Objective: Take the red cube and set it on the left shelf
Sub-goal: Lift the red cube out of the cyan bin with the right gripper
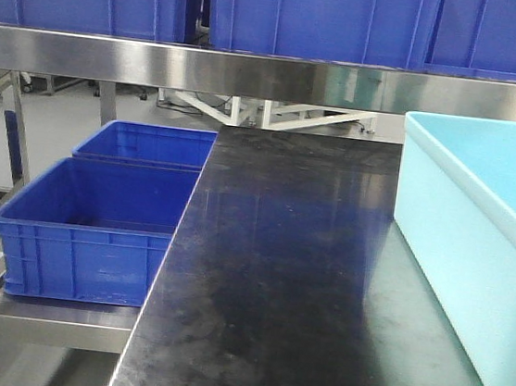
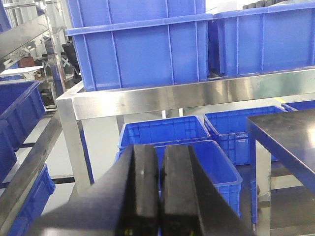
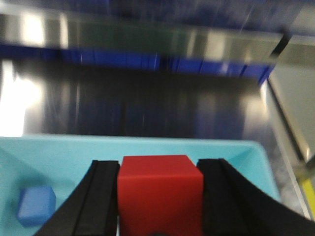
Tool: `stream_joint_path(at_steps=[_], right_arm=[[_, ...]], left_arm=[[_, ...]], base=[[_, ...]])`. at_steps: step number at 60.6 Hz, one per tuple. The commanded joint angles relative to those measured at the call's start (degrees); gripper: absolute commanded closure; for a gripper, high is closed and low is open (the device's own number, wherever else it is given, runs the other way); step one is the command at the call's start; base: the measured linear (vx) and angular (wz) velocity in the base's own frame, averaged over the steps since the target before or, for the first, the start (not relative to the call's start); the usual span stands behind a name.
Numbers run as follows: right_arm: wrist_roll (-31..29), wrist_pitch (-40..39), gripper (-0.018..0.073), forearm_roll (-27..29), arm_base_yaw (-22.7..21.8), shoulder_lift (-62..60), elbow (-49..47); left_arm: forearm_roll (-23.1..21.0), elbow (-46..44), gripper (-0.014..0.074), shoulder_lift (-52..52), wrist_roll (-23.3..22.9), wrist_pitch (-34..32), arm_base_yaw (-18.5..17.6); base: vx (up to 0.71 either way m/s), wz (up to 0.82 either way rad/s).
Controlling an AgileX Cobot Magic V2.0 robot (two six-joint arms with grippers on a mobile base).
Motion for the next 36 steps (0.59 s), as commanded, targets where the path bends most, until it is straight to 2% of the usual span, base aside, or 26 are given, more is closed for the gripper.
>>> stream_joint_path(at_steps=[1, 21, 36], right_arm=[[-0.47, -4.5, 0.0503, -1.28, -0.32, -6.93, -0.77], [-0.47, -4.86, 0.0503, -1.28, -0.32, -28.72, 11.18], [-0.47, -4.7, 0.0503, -1.28, -0.32, -34.06, 15.84]], left_arm=[[-0.11, 1.26, 0.0491, 0.46, 0.11, -4.8, -0.47], [-0.11, 1.26, 0.0491, 0.46, 0.11, -4.8, -0.47], [-0.11, 1.26, 0.0491, 0.46, 0.11, -4.8, -0.47]], base=[[0.0, 0.0], [0.0, 0.0], [0.0, 0.0]])
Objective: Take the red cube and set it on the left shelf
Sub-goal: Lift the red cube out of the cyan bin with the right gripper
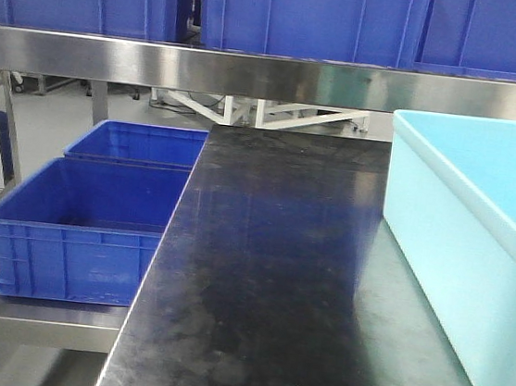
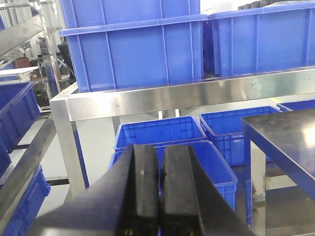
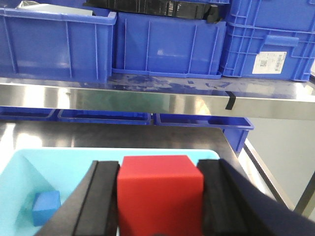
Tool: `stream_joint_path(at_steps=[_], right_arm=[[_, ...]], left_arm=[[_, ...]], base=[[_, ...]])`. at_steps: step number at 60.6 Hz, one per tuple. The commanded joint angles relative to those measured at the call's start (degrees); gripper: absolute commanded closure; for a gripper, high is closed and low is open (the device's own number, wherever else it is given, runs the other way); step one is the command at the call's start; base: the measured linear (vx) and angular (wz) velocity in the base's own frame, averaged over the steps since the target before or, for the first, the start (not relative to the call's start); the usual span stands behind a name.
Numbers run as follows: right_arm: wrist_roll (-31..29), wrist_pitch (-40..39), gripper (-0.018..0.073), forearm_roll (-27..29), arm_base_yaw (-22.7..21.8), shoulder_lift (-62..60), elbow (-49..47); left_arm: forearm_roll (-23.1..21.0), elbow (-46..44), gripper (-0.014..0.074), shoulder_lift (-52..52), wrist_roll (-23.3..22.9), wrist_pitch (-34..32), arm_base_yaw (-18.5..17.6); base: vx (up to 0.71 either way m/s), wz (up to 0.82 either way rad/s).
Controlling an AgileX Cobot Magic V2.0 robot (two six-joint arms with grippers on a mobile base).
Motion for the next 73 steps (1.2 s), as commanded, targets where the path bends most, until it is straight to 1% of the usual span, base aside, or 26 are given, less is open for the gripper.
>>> stream_joint_path(at_steps=[1, 15, 73], right_arm=[[-0.47, -4.62, 0.0503, -1.15, -0.32, 0.2, -1.27], [-0.47, -3.57, 0.0503, -1.1, -0.32, 0.2, -1.27], [-0.47, -3.57, 0.0503, -1.1, -0.32, 0.25, -1.27]], left_arm=[[-0.11, 1.26, 0.0491, 0.46, 0.11, -4.8, -0.47], [-0.11, 1.26, 0.0491, 0.46, 0.11, -4.8, -0.47], [-0.11, 1.26, 0.0491, 0.46, 0.11, -4.8, -0.47]], base=[[-0.08, -0.48], [0.0, 0.01], [0.0, 0.01]])
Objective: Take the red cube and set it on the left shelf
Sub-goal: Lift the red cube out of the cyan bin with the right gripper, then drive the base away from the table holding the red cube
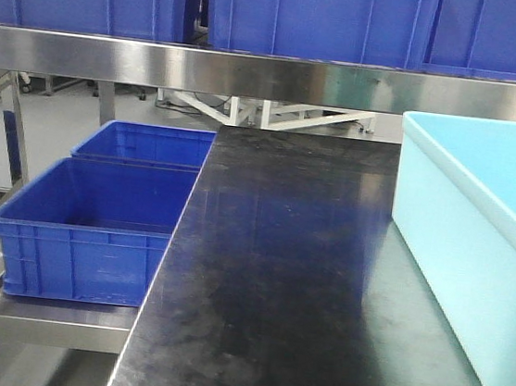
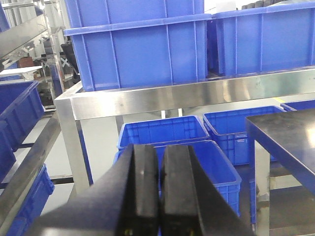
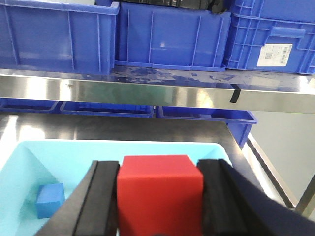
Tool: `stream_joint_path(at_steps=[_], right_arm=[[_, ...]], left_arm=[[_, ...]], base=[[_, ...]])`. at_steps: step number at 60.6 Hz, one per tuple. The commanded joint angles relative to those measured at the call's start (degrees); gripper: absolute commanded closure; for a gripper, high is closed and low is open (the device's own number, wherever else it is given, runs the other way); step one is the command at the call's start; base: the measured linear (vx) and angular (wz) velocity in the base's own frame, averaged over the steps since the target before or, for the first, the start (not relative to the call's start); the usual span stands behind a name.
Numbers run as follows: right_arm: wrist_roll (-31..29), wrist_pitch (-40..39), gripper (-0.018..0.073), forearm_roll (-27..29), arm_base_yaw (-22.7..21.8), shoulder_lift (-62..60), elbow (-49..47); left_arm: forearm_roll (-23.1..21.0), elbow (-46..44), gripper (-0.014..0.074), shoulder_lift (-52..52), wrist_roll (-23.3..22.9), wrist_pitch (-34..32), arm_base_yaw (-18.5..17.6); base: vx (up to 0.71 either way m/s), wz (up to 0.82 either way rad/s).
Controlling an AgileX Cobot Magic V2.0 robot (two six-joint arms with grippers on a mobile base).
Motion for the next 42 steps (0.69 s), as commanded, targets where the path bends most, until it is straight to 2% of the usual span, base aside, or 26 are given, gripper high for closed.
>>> stream_joint_path(at_steps=[1, 24, 42], right_arm=[[-0.47, -4.97, 0.0503, -1.1, -0.32, 0.59, -1.61], [-0.47, -4.97, 0.0503, -1.1, -0.32, 0.59, -1.61], [-0.47, -4.97, 0.0503, -1.1, -0.32, 0.59, -1.61]], left_arm=[[-0.11, 1.26, 0.0491, 0.46, 0.11, -4.8, -0.47], [-0.11, 1.26, 0.0491, 0.46, 0.11, -4.8, -0.47], [-0.11, 1.26, 0.0491, 0.46, 0.11, -4.8, -0.47]], base=[[0.0, 0.0], [-0.02, 0.02], [-0.06, 0.16]])
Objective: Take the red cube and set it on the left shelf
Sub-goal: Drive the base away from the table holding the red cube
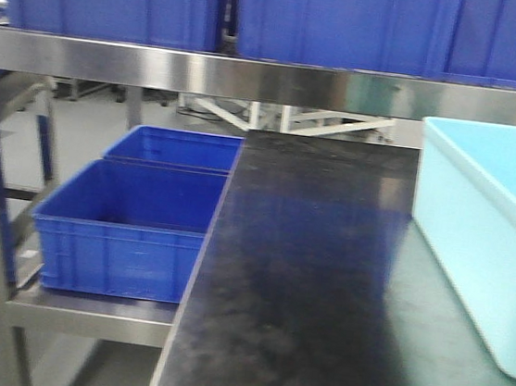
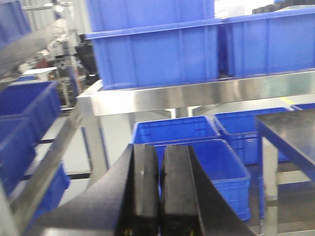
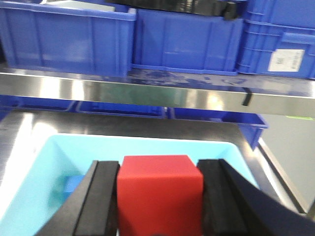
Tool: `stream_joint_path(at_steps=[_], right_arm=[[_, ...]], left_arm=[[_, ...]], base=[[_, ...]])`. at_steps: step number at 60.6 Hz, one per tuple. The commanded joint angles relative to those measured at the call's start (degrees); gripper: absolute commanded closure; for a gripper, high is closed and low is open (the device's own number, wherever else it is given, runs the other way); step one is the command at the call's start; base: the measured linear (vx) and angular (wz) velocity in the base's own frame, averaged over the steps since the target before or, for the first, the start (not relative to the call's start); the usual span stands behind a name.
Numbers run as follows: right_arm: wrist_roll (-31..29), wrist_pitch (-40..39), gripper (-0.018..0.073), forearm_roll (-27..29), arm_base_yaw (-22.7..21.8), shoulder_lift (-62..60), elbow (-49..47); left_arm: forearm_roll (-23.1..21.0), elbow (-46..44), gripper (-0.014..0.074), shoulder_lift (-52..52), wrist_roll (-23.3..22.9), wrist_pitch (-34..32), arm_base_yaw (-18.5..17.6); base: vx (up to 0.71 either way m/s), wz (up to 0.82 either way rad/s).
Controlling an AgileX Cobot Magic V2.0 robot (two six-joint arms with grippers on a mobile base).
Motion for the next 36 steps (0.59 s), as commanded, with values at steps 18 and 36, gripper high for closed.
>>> stream_joint_path(at_steps=[18, 36], right_arm=[[-0.47, -4.97, 0.0503, -1.1, -0.32, 0.59, -1.61], [-0.47, -4.97, 0.0503, -1.1, -0.32, 0.59, -1.61]], left_arm=[[-0.11, 1.26, 0.0491, 0.46, 0.11, -4.8, -0.47], [-0.11, 1.26, 0.0491, 0.46, 0.11, -4.8, -0.47]], base=[[-0.1, 0.37], [-0.14, 0.35]])
